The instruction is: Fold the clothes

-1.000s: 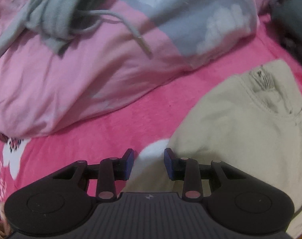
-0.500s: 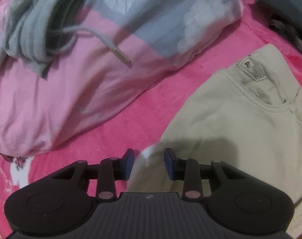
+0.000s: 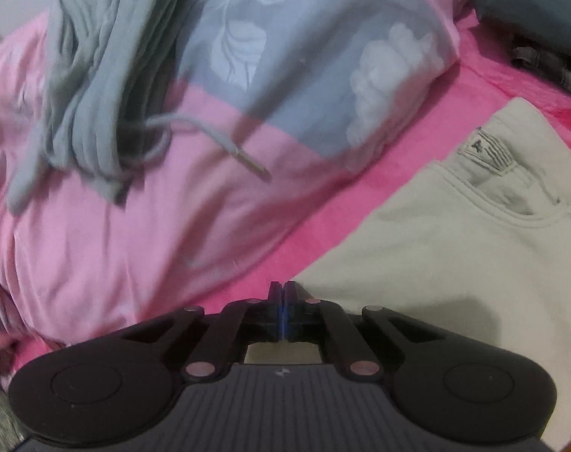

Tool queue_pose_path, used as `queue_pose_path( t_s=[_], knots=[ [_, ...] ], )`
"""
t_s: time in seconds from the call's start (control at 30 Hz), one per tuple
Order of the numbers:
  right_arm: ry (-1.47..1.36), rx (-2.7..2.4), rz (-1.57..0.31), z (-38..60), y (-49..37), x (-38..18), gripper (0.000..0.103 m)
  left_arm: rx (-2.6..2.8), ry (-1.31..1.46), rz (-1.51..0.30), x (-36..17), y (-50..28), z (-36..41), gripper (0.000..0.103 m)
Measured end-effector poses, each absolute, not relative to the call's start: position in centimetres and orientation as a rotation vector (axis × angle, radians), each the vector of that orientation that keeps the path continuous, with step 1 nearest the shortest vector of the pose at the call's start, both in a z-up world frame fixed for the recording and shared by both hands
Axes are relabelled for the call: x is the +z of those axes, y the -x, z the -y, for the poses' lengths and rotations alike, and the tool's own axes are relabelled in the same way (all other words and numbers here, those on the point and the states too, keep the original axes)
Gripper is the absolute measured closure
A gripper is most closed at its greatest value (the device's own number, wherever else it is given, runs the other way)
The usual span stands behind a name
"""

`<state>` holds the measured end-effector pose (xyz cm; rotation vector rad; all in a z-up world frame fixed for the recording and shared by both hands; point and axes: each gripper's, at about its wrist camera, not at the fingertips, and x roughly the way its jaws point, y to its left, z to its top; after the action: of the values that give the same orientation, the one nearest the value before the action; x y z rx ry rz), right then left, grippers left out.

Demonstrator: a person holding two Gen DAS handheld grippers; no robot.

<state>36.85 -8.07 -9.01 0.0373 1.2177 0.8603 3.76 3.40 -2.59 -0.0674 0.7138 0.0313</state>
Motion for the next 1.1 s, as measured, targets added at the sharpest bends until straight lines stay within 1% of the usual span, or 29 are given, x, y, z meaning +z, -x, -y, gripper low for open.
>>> queue_pose_path(
  t_s=[0.13,0.23,0.3,0.37,0.43,0.53,0.63,0.73,0.8,0.83,0.93,1.0,1.1],
  knots=[
    [-0.156,0.840,-1.214,7.5,-37.1,-10.8,0.103,0.176,0.149,-0.784,-4.2,-5.7,-7.5,0.103],
    [-0.200,0.833,-1.189,7.2,-36.9,-12.7,0.103,0.218,0.167,-0.866,-6.2,-6.9,-8.6,0.103],
    [-0.315,0.827,-1.213,8.0,-37.5,-13.5,0.103,0.238,0.184,-0.912,-7.5,-7.4,-8.8,0.103],
    [-0.433,0.820,-1.237,8.8,-38.2,-14.3,0.101,0.244,0.199,-0.920,-7.9,-7.5,-9.1,0.103],
    [-0.546,0.833,-1.150,11.2,-39.1,-12.9,0.101,0.246,0.209,-0.922,-8.1,-7.3,-9.2,0.103],
    [-0.550,0.746,-1.030,15.4,-41.0,-9.7,0.101,0.246,0.199,-0.926,-7.9,-7.3,-9.0,0.103],
    [-0.489,0.698,-1.058,17.1,-42.6,-8.8,0.101,0.252,0.198,-0.944,-8.3,-7.7,-9.2,0.103],
    [-0.397,0.709,-1.160,16.1,-44.2,-10.4,0.101,0.250,0.162,-0.959,-8.6,-8.0,-9.1,0.103],
    [-0.340,0.688,-1.254,14.4,-44.7,-12.7,0.102,0.249,0.134,-0.967,-8.7,-8.2,-8.9,0.103],
    [-0.311,0.675,-1.252,13.6,-44.7,-13.7,0.103,0.248,0.123,-0.971,-8.7,-8.2,-8.8,0.103],
    [-0.383,0.690,-1.156,13.4,-45.1,-14.1,0.103,0.257,0.109,-0.984,-8.7,-8.5,-8.7,0.101],
    [-0.486,0.647,-1.054,15.9,-45.0,-12.9,0.103,0.264,0.103,-0.992,-8.7,-8.7,-8.7,0.096],
    [-0.638,0.575,-0.894,19.6,-44.8,-11.0,0.102,0.255,0.151,-1.002,-8.6,-8.8,-9.6,0.095]
  ],
)
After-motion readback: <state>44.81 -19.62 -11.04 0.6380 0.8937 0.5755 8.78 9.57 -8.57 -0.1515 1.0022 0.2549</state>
